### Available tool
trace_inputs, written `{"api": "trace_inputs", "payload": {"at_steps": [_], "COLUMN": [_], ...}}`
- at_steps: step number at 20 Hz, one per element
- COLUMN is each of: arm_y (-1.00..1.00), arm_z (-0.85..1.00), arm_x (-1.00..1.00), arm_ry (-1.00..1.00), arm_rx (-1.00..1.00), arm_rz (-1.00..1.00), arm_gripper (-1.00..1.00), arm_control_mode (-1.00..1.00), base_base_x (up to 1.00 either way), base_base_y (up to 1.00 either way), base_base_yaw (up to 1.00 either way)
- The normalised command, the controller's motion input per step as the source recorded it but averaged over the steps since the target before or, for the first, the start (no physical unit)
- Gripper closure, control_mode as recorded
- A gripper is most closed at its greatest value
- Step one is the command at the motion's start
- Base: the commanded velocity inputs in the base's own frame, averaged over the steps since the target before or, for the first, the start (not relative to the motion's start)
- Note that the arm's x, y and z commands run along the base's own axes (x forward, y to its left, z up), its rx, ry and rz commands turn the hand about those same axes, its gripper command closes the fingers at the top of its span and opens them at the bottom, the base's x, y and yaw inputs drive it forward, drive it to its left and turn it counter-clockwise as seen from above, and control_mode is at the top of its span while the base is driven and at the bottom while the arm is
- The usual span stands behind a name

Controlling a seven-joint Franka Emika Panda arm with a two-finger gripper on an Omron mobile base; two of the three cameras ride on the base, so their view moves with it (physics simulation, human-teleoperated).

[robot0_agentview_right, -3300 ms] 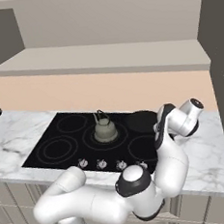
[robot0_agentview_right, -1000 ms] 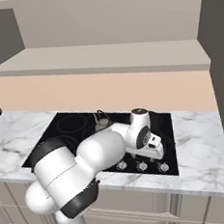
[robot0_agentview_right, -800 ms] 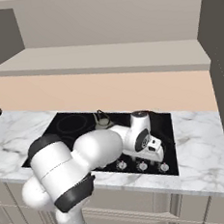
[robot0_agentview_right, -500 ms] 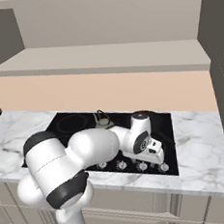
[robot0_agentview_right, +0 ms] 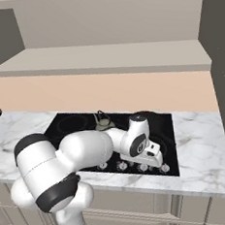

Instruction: Pick the pan from the cabinet and place it on the stove. Then turn on the stove burner for the pan.

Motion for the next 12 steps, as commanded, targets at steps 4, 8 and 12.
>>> {"api": "trace_inputs", "payload": {"at_steps": [4, 8, 12], "arm_y": [0.29, 0.13, 0.00], "arm_z": [0.00, 0.00, 0.00], "arm_x": [0.00, 0.00, 0.00], "arm_ry": [0.00, -0.03, -0.09], "arm_rx": [0.00, 0.00, 0.00], "arm_rz": [0.08, 0.10, 0.03], "arm_gripper": [-1.00, -1.00, -1.00], "arm_control_mode": [-1.00, -1.00, -1.00], "base_base_x": [0.00, 0.00, 0.00], "base_base_y": [0.00, 0.00, 0.00], "base_base_yaw": [0.00, 0.00, 0.00]}}
